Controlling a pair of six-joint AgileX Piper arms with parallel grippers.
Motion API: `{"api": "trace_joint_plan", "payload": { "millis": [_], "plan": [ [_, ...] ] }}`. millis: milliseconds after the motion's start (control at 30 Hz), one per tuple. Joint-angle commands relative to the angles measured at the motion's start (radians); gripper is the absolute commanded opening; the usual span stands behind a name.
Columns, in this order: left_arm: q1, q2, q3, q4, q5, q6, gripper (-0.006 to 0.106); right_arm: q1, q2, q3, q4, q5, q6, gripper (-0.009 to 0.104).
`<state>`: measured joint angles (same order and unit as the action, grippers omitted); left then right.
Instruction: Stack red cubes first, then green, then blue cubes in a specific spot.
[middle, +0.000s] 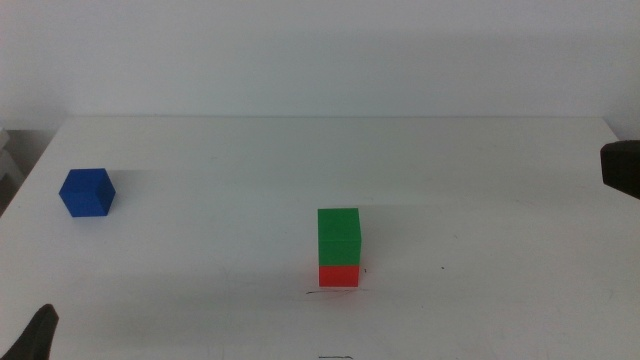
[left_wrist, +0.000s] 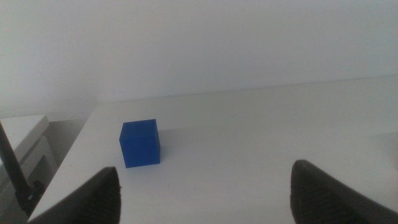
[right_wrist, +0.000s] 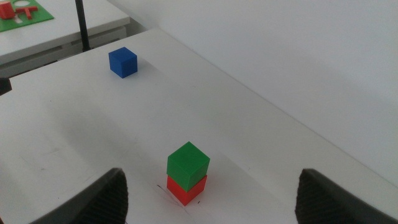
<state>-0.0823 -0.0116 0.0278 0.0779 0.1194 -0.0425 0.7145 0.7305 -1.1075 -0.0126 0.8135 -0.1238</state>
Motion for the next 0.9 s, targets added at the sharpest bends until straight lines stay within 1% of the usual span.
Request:
{"api": "trace_joint_plan", "payload": {
  "millis": [0, 167, 267, 367, 533, 633, 700, 767, 867],
  "plan": [
    [0.006, -0.026, -0.001, -0.009, -0.078, -0.002, 0.094, -0.006, 0.0, -0.025, -0.011, -0.07, -0.012, 0.078],
    [0.067, -0.025, -0.011, -0.016, -0.061, -0.022, 0.094, -0.006, 0.0, -0.025, -0.007, -0.07, -0.012, 0.078],
    [0.073, 0.033, -0.073, -0.007, -0.02, -0.02, 0.094, -0.006, 0.0, -0.025, -0.008, -0.07, -0.012, 0.078],
    [0.072, 0.172, -0.219, 0.001, 0.122, -0.02, 0.094, -0.006, 0.0, -0.025, -0.008, -0.07, -0.012, 0.078],
    [0.07, 0.428, -0.491, -0.014, 0.415, -0.02, 0.094, -0.006, 0.0, -0.025, -0.008, -0.07, -0.012, 0.078],
    [0.07, 0.555, -0.619, -0.029, 0.601, -0.021, 0.094, -0.006, 0.0, -0.025, -0.008, -0.07, -0.012, 0.078],
    [0.07, 0.618, -0.687, -0.055, 0.698, -0.022, 0.094, -0.006, 0.0, -0.025, -0.008, -0.07, -0.012, 0.078],
    [0.07, 0.666, -0.726, -0.078, 0.741, -0.022, 0.094, -0.006, 0.0, -0.025, -0.008, -0.07, -0.012, 0.078],
    [0.07, 0.719, -0.746, -0.088, 0.746, -0.021, 0.094, -0.006, 0.0, -0.025, -0.008, -0.07, -0.012, 0.078]
  ]
}}
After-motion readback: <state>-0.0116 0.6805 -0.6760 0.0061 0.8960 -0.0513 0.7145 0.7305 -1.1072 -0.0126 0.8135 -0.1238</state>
